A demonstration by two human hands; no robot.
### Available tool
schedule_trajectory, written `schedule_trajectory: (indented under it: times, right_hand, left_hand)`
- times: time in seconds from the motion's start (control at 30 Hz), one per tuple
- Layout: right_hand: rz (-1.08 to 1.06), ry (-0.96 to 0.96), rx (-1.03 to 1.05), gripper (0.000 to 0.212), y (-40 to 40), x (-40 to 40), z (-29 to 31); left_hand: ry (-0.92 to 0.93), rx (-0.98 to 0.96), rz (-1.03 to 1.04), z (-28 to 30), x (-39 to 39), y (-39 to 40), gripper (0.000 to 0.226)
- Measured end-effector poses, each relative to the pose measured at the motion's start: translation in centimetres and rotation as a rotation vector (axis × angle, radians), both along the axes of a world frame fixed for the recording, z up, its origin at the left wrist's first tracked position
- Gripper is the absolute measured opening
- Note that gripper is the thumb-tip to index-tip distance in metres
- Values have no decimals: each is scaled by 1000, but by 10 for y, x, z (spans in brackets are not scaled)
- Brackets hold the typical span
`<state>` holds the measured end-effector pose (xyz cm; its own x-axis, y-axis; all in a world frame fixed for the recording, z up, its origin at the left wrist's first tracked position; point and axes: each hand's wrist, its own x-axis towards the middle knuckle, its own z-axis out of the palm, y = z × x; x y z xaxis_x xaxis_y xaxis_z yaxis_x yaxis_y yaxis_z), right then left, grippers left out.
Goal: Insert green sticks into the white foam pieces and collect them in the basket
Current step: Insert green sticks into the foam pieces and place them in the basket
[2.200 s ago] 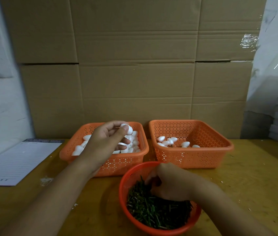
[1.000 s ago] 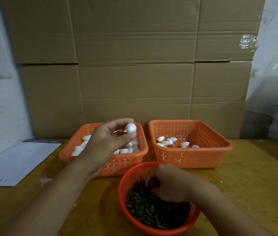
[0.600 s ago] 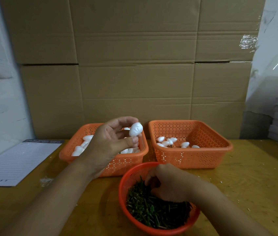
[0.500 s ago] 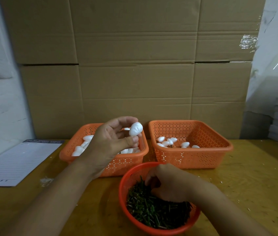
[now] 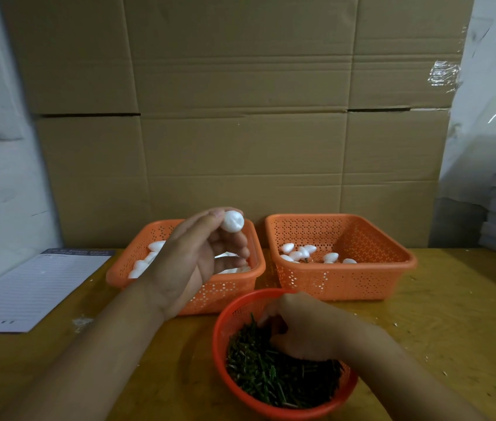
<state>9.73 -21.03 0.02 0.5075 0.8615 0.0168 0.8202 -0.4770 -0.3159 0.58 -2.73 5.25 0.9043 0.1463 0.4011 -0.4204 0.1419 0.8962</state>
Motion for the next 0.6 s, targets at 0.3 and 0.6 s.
schedule_trajectory:
  times: [0.3, 0.6]
  right_hand:
    - [-3, -26, -18, 35, 1, 0, 0]
    - [6, -19, -25, 37, 1, 1, -1]
  left_hand:
    - [59, -151, -57, 6, -2, -3, 45]
    - [71, -124, -81, 6, -1, -3, 54]
